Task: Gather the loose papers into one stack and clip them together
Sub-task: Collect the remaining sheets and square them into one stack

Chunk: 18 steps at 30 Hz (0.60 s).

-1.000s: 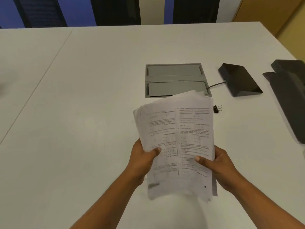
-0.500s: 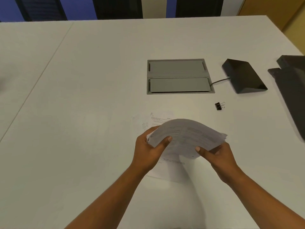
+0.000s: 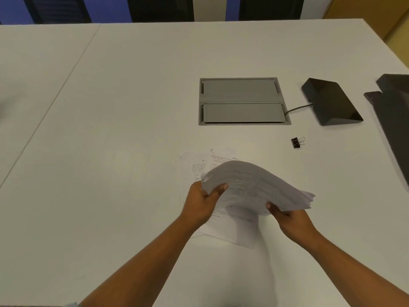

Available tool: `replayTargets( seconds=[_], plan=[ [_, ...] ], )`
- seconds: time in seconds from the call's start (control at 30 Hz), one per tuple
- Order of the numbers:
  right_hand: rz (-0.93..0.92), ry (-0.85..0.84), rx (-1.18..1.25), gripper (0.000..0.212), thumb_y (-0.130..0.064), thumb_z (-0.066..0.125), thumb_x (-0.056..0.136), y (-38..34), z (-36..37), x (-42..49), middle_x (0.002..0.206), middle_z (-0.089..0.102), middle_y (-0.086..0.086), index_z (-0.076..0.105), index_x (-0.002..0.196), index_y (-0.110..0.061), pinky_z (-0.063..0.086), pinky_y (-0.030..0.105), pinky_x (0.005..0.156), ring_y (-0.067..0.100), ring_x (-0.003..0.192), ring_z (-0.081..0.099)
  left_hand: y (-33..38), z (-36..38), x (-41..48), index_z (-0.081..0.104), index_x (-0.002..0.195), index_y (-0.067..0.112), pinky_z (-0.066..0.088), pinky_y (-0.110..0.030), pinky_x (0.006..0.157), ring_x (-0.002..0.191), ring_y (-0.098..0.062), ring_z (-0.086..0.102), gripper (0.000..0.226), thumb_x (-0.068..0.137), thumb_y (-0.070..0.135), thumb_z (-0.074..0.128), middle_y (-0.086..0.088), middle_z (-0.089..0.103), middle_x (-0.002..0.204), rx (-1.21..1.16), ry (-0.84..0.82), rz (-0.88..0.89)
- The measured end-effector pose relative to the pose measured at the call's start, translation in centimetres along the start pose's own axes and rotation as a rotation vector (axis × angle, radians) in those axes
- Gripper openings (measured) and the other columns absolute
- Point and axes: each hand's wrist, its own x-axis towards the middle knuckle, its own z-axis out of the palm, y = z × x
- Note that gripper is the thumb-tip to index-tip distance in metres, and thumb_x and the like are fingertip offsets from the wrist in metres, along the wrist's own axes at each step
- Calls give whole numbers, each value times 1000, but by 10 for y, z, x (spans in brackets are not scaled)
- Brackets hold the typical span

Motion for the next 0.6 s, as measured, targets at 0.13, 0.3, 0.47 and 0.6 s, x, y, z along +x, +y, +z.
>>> replayTargets(
  seconds=[0.13,0.3,0.47,0.6],
  plan=[
    [34,99,-34,26,-15,60,93,9,-17,-6,101,66,-4,55,117,-23,50,25,83,0,95,59,-1,21,-2,67,118,27,59,-30,84,98,-16,70,24,94,25,65,1,73,104,27,-75,-8],
    [-4,173,-44,24,-11,60,92,-7,-39,-18,91,65,-8,58,101,-33,48,24,72,5,85,60,11,38,-7,71,115,25,57,-20,79,89,-2,70,22,93,24,67,18,73,92,-16,-94,12],
    [-7,103,-88,33,-16,70,86,-8,-33,-22,98,71,1,59,110,-37,58,37,78,16,91,69,3,30,-7,67,117,35,57,-16,83,102,0,66,33,88,22,73,21,71,105,21,-28,64],
    [49,60,-26,37,-17,65,90,7,-15,-13,112,66,-6,57,125,-21,48,5,78,-7,105,60,-20,26,-5,62,124,14,61,-26,77,99,-23,68,40,90,35,69,-7,71,105,77,-48,-114]
  ],
)
